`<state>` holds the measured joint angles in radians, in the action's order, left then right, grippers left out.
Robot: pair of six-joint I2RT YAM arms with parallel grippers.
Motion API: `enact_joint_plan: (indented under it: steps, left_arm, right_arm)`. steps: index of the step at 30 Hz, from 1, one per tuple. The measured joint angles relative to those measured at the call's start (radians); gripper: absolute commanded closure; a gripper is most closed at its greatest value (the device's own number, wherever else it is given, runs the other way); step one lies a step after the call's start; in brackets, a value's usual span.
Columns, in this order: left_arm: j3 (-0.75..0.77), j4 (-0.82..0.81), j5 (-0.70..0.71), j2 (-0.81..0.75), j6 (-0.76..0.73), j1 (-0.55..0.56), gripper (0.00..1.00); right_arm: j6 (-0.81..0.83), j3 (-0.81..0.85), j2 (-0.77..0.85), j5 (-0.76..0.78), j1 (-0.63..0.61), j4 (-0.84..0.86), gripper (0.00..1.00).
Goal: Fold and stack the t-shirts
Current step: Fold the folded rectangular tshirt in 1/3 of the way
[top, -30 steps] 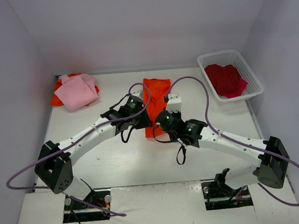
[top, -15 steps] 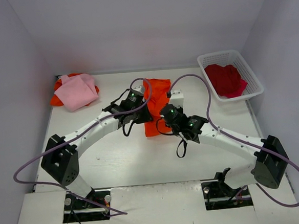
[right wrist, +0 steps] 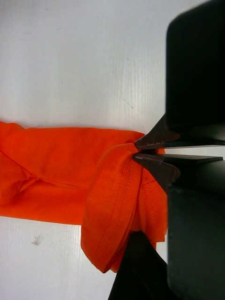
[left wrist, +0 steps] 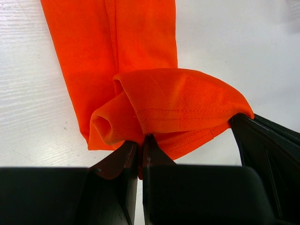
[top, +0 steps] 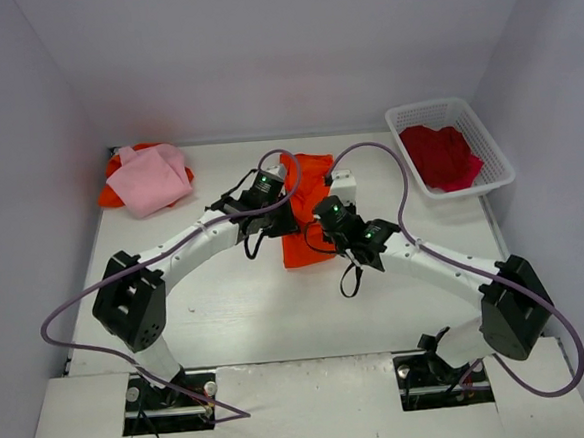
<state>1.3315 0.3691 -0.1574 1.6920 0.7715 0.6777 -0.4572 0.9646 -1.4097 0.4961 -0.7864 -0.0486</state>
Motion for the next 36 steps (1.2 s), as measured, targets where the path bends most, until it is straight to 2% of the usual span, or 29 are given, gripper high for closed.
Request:
enact_joint_plan:
  steps: [14, 36]
  left_arm:
    - [0.058, -0.013, -0.017, 0.079, -0.013, -0.036, 1.0]
    - [0.172, -0.044, -0.069, 0.198, -0.035, -0.086, 1.0]
  right_arm:
    - [0.044, 0.0, -0.087, -0.059, 0.065, 0.095, 1.0]
    - [0.121, 0.072, -0.166, -0.101, 0.137, 0.154, 1.0]
